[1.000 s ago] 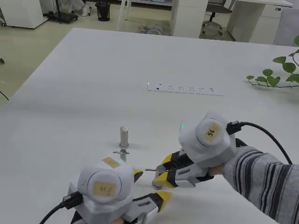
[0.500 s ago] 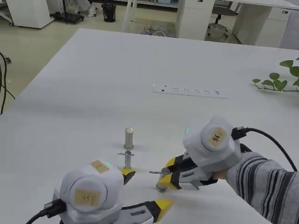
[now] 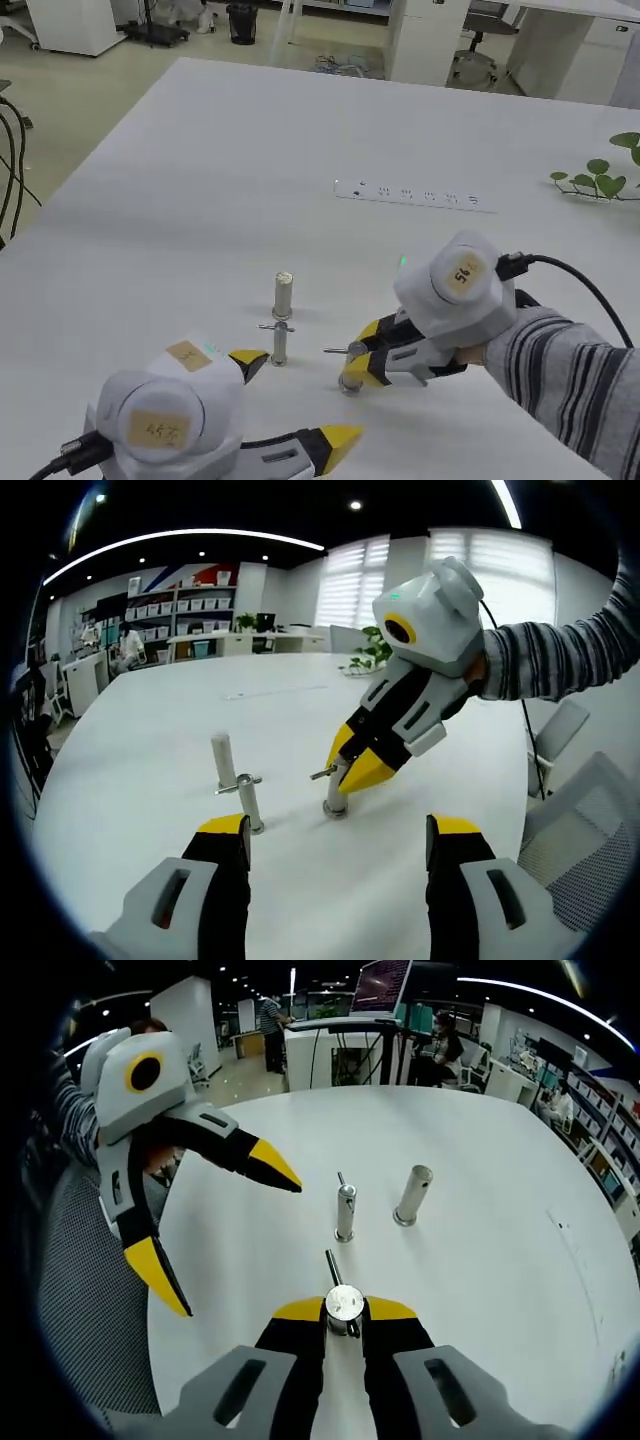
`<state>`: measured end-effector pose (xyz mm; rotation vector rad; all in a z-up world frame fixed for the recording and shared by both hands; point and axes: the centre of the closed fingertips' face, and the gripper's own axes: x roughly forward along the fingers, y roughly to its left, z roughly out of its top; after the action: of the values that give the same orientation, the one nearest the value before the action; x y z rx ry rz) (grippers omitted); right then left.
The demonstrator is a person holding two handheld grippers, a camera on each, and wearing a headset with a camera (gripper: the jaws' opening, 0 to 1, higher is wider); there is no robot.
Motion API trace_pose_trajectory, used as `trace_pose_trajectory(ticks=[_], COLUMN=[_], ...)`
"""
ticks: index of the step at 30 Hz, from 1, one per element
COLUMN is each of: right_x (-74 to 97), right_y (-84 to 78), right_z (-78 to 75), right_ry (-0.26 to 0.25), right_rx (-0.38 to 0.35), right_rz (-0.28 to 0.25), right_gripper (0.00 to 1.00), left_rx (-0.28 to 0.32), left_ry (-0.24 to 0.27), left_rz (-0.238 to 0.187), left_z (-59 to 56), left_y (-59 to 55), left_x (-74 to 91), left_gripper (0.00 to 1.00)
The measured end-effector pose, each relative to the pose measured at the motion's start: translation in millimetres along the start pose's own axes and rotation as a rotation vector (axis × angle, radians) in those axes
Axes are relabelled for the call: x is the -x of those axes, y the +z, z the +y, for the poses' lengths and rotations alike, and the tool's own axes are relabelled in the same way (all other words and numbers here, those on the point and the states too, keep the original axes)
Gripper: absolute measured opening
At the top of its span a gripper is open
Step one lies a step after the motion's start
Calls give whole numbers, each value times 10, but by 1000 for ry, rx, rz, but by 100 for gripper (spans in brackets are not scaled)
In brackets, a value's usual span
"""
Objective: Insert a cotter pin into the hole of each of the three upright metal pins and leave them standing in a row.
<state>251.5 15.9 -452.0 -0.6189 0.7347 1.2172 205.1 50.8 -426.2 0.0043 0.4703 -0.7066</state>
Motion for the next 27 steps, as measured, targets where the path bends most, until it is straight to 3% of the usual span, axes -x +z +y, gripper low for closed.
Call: trace_pose_trajectory(ticks=[4,13,27], right_x=[-18,-69,-71], right_y=[3,-8,-62], right_z=[-66,-134,-204], right_ry=[-2,6,14], right_rx=[-5,-16,-18], right_rz=[9,22,32], right_gripper=[8,8,8], left_rx=[19,3,4], left_ry=[14,33,42], left_rz=[-6,-18,-21], left_z=[56,126,164], left_y=[-13,-14,-18], left_x=[26,59,52], left_gripper=[76,82,86])
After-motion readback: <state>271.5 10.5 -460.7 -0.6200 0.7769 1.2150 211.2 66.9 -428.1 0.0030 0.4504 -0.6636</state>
